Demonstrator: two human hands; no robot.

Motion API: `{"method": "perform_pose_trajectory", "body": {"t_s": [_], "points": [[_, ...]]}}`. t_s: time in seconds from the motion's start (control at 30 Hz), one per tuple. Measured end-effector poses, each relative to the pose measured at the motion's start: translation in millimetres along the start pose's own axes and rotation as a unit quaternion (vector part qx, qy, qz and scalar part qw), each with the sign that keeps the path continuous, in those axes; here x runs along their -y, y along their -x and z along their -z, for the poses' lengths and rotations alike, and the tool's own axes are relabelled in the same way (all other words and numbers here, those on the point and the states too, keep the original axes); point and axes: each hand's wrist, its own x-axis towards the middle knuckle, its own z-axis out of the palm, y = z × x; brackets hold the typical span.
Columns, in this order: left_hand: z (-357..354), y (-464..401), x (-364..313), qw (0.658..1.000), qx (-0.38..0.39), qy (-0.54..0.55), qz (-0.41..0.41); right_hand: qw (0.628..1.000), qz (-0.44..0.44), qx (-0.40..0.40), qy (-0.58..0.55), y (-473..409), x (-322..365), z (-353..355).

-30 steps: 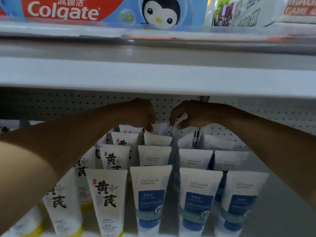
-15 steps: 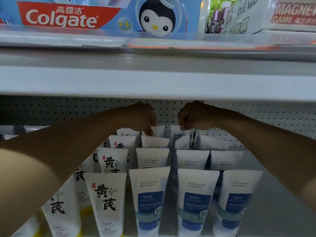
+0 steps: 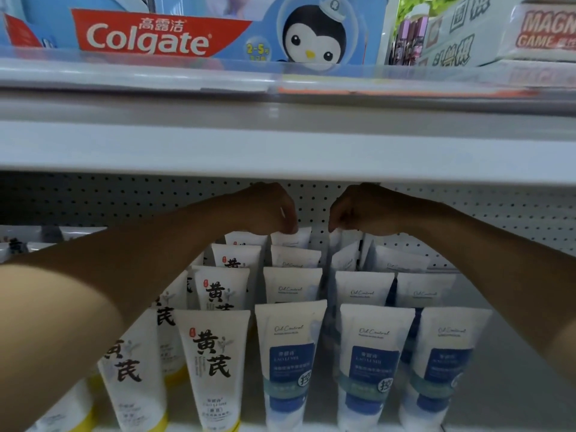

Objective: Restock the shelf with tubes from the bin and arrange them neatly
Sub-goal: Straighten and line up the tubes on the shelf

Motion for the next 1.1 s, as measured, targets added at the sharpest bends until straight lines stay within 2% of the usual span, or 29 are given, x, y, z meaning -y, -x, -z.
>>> {"method": "perform_pose_trajectory", "body": {"t_s": [0.13, 0.27, 0.47, 0.73, 0.97, 1.1], "points": [[5, 4, 1, 0.999, -0.031, -0.022, -0.020, 1.000, -0.007, 0.024, -0.017, 2, 4, 3], [7, 6, 1, 0.998, -0.043, -0.039, -0.028, 0.998, -0.051, -0.012, -0.016, 3, 7, 4], [9, 10, -2, 0.997, -0.038, -0.047, -0.038, 0.992, -0.089, 0.066, 0.055, -2, 9, -3], [9, 13, 2, 0.998, -0.023, -0.045, -0.027, 0.996, -0.070, 0.047, 0.010, -3, 1, -4], [7, 11, -1, 0.998, -0.023, -0.049, -0.022, 0.997, -0.061, 0.043, 0.029, -3, 2, -5], [7, 10, -5, 0.998, -0.027, -0.044, -0.027, 0.998, -0.058, -0.003, -0.033, 6, 0, 8]]}}
